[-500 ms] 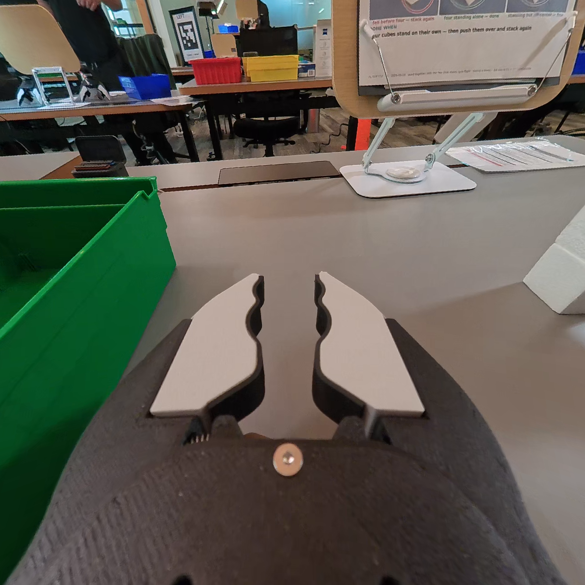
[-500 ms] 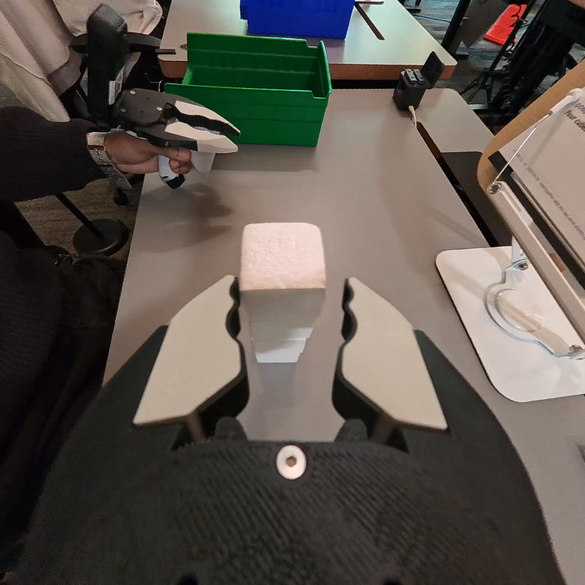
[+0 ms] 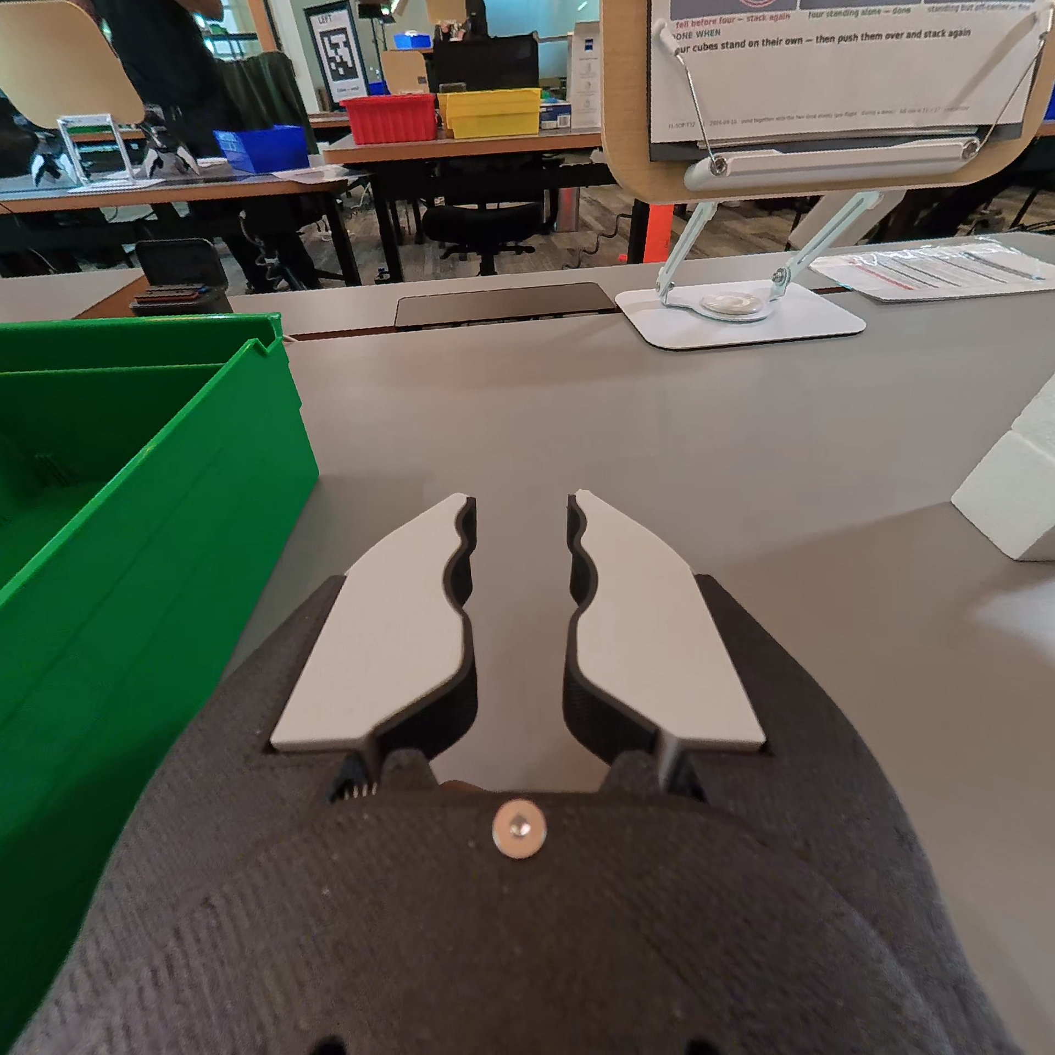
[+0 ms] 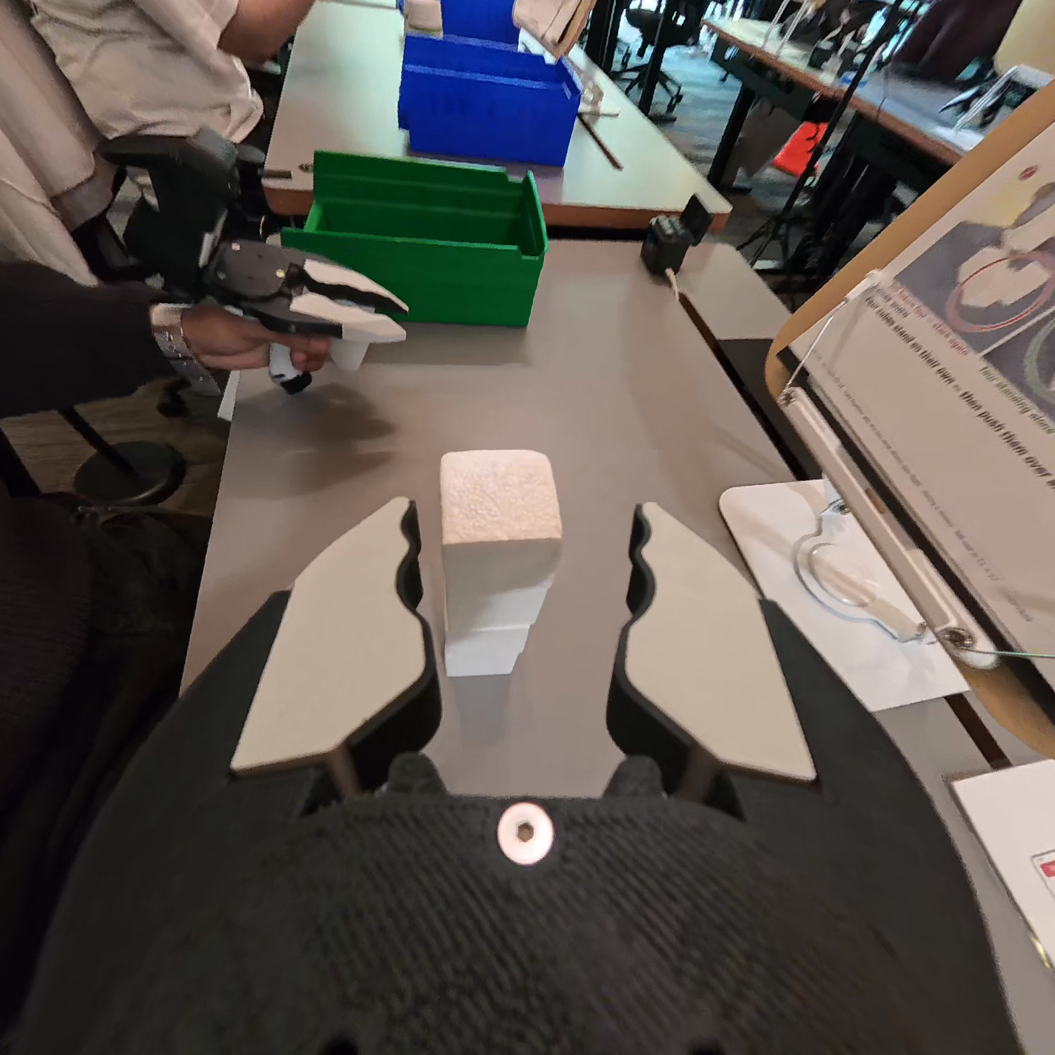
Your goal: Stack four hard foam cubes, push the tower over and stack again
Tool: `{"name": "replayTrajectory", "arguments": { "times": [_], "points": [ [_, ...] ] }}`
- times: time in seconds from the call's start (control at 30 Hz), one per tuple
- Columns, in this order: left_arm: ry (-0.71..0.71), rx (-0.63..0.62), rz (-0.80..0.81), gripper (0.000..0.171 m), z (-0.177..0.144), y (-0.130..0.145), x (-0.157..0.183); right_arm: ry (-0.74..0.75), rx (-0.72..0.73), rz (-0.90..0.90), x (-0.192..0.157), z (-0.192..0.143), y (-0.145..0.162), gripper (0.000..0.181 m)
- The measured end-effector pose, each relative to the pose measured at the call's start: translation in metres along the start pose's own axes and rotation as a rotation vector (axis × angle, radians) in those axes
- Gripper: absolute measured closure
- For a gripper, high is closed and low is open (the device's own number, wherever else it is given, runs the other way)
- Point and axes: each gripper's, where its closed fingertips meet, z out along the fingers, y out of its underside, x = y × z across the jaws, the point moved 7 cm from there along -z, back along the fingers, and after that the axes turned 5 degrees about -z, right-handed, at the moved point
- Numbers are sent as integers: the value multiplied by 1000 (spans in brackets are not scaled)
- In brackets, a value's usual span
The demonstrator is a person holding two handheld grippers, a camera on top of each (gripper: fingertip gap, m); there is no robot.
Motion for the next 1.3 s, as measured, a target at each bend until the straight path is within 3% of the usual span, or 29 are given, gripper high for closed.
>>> {"name": "replayTrajectory", "arguments": {
  "times": [0.2, 0.9, 1.0, 1.17, 1.3],
  "points": [
    [-1, -4, -2, 141, 0, 0, 0, 52, 81, -10, 3, -15, -11, 112],
    [1, -14, 1, 140, 1, 1, 0, 164, 119, -108, -2, -16, -30, 129],
    [1, -17, 0, 140, 1, 2, 0, 185, 148, -154, -9, -17, -41, 139],
    [1, -20, -1, 140, 1, 2, 0, 190, 196, -286, -32, -15, -60, 177],
    [0, -23, -1, 140, 1, 2, 0, 194, 220, -340, -45, -15, -73, 181]
  ]
}}
